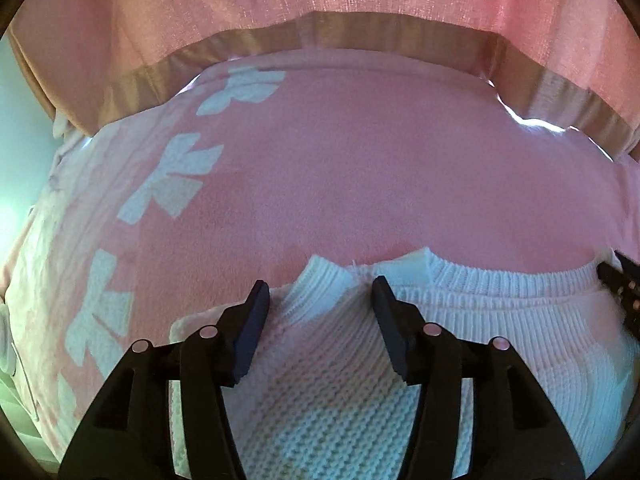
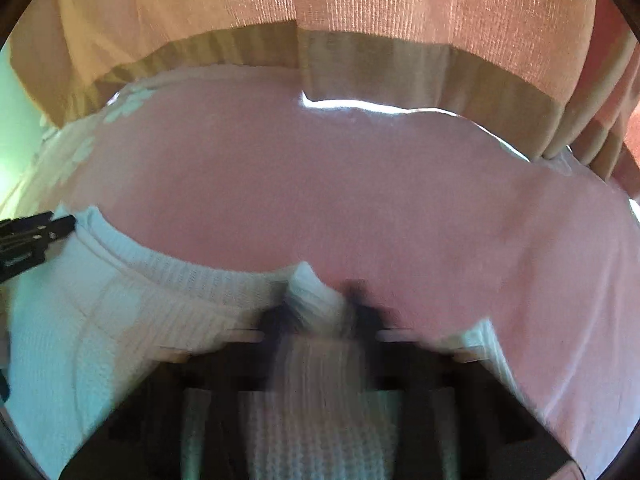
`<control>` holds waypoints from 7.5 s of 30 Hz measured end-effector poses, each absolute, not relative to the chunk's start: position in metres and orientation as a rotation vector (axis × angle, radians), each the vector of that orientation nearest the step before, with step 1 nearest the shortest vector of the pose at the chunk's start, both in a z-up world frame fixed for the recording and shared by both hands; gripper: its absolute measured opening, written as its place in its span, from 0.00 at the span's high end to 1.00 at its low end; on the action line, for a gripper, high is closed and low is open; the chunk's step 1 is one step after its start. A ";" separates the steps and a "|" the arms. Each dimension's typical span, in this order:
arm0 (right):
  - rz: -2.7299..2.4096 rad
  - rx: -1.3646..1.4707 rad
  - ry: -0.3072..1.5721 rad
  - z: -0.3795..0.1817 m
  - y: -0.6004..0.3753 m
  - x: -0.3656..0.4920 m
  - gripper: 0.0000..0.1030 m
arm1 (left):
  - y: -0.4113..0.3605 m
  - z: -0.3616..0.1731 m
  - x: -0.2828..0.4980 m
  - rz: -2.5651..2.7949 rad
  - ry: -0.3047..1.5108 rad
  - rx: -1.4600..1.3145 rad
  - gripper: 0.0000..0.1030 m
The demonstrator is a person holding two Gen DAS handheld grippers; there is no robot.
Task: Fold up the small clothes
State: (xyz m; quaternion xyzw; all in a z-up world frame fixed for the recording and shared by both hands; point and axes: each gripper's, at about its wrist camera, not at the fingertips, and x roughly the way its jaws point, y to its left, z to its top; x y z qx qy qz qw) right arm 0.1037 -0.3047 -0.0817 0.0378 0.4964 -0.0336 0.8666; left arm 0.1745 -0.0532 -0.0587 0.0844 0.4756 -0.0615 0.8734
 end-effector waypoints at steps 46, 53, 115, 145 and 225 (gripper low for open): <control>-0.254 0.238 1.047 -0.045 -0.380 0.027 0.91 | -0.003 -0.053 0.140 -0.131 0.954 0.180 0.74; -0.105 0.221 0.927 -0.004 -0.319 0.001 0.83 | -0.001 -0.029 0.124 -0.164 0.920 0.123 0.70; -0.347 0.231 0.946 -0.008 -0.302 -0.158 0.76 | 0.056 -0.039 0.000 -0.106 0.890 0.109 0.39; -0.421 0.356 0.965 -0.008 -0.319 -0.186 0.81 | 0.097 -0.053 -0.019 -0.061 1.006 -0.180 0.73; 0.108 0.043 1.072 -0.046 -0.152 0.008 1.00 | 0.071 -0.062 0.073 -0.227 1.120 -0.403 0.78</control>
